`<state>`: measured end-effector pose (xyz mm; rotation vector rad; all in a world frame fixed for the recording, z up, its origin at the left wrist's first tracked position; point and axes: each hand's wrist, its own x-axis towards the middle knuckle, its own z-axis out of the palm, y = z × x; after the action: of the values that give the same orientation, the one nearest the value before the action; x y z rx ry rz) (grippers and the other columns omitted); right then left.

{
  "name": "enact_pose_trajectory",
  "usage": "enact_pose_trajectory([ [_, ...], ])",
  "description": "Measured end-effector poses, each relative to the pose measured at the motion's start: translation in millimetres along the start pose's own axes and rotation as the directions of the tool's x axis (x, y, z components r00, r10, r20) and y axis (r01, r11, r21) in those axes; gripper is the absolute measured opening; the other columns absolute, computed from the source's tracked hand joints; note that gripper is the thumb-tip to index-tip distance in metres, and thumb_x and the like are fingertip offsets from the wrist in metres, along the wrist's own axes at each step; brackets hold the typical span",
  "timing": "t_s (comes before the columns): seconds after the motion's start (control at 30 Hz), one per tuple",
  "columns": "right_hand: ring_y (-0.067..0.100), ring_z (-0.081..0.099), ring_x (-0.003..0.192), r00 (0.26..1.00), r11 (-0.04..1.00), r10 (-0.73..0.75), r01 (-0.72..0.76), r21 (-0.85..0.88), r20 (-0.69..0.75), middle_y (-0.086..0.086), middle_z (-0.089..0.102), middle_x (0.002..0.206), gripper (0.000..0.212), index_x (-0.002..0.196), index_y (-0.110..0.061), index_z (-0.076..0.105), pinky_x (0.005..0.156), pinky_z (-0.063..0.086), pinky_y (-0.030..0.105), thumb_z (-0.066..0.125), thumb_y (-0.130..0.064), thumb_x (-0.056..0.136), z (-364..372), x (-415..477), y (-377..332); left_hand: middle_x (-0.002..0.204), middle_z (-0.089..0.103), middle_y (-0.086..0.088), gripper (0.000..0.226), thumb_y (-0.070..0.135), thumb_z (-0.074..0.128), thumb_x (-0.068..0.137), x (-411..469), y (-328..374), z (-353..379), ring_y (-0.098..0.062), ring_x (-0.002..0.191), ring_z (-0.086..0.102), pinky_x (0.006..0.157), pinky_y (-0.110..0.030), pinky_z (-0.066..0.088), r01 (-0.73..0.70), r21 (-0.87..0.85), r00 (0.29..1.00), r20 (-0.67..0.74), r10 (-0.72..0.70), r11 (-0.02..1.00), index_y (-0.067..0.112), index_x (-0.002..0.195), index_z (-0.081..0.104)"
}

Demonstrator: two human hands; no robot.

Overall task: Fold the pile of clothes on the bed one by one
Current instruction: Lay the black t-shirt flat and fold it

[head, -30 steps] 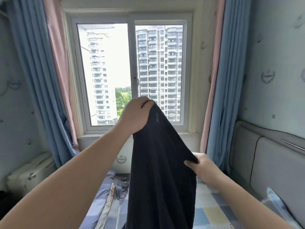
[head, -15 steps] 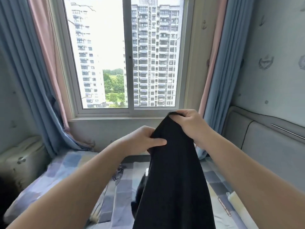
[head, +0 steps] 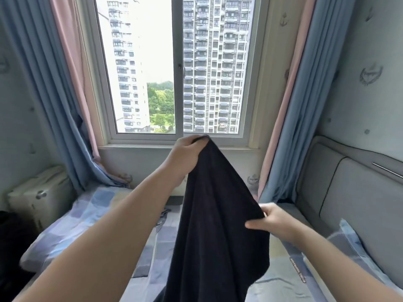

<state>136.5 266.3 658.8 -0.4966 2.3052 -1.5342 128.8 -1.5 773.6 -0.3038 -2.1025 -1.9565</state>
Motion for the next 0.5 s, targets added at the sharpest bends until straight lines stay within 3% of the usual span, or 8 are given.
enact_pose_trajectory([
  [0.1, 0.025, 0.070, 0.111, 0.998, 0.997, -0.002, 0.007, 0.081, -0.064, 0.007, 0.075, 0.114, 0.023, 0.108, -0.023, 0.079, 0.103, 0.052, 0.042, 0.068, -0.008, 0.094, -5.0, -9.6, 16.4, 0.084, 0.070, -0.002, 0.025, 0.037, 0.059, 0.099, 9.7, 2.4, -3.3, -0.019, 0.082, 0.066, 0.074, -0.036, 0.055, 0.092, -0.134, 0.978, -0.172, -0.114, 0.987, 0.024, 0.085, 0.075],
  [0.17, 0.027, 0.069, 0.112, 0.991, 0.991, -0.052, 0.066, 0.115, -0.127, 0.013, 0.075, 0.112, 0.017, 0.108, -0.020, 0.078, 0.102, 0.053, 0.043, 0.065, -0.017, 0.098, -9.1, -10.1, 3.1, 0.088, 0.065, -0.002, 0.024, 0.035, 0.054, 0.101, 14.2, -0.4, -3.7, -0.019, 0.084, 0.062, 0.073, -0.033, 0.049, 0.103, 0.050, 0.973, -0.211, -0.091, 0.993, 0.019, 0.091, 0.068],
  [0.23, 0.033, 0.070, 0.104, 0.976, 0.981, -0.113, 0.139, 0.133, -0.185, 0.027, 0.070, 0.108, 0.016, 0.102, -0.012, 0.077, 0.101, 0.049, 0.054, 0.065, -0.021, 0.098, -10.3, -5.8, -22.7, 0.106, 0.066, 0.003, 0.016, 0.033, 0.058, 0.100, 12.1, -4.8, -1.2, -0.015, 0.094, 0.063, 0.077, -0.028, 0.049, 0.099, 0.259, 0.991, -0.111, -0.072, 0.961, 0.022, 0.109, 0.064],
  [0.3, 0.043, 0.069, 0.100, 0.961, 0.973, -0.173, 0.201, 0.115, -0.216, 0.031, 0.068, 0.105, 0.021, 0.099, -0.008, 0.076, 0.098, 0.049, 0.058, 0.065, -0.025, 0.098, -11.1, 1.0, -51.9, 0.127, 0.057, 0.013, 0.043, 0.041, 0.068, 0.093, 4.0, -6.9, 7.1, -0.005, 0.109, 0.057, 0.084, -0.022, 0.047, 0.073, 0.403, 0.992, 0.065, -0.108, 0.912, 0.032, 0.133, 0.054],
  [0.37, 0.048, 0.066, 0.089, 0.951, 0.966, -0.210, 0.238, 0.102, -0.226, 0.033, 0.067, 0.096, 0.035, 0.101, 0.004, 0.069, 0.085, 0.052, 0.059, 0.065, -0.031, 0.098, -12.6, 9.6, -76.8, 0.139, 0.054, 0.014, 0.061, 0.046, 0.074, 0.087, -3.4, -8.0, 17.6, -0.003, 0.121, 0.053, 0.099, -0.023, 0.044, 0.059, 0.402, 0.953, 0.251, -0.172, 0.914, 0.034, 0.142, 0.049],
  [0.43, 0.038, 0.062, 0.078, 0.945, 0.963, -0.228, 0.254, 0.088, -0.234, 0.030, 0.063, 0.083, 0.041, 0.097, 0.011, 0.062, 0.076, 0.050, 0.053, 0.064, -0.030, 0.099, -13.7, 17.1, -95.2, 0.131, 0.066, 0.007, 0.054, 0.040, 0.076, 0.086, -12.3, -11.6, 28.0, -0.010, 0.120, 0.063, 0.107, -0.033, 0.046, 0.102, 0.348, 0.877, 0.410, -0.250, 0.932, 0.028, 0.136, 0.058],
  [0.5, 0.030, 0.061, 0.073, 0.944, 0.965, -0.233, 0.253, 0.062, -0.234, 0.021, 0.062, 0.077, 0.039, 0.091, 0.008, 0.061, 0.072, 0.050, 0.045, 0.063, -0.030, 0.099, -16.0, 22.8, -105.0, 0.116, 0.074, 0.000, 0.039, 0.028, 0.076, 0.089, -18.6, -20.4, 36.7, -0.019, 0.110, 0.069, 0.105, -0.040, 0.050, 0.105, 0.358, 0.864, 0.428, -0.263, 0.928, 0.022, 0.126, 0.065],
])
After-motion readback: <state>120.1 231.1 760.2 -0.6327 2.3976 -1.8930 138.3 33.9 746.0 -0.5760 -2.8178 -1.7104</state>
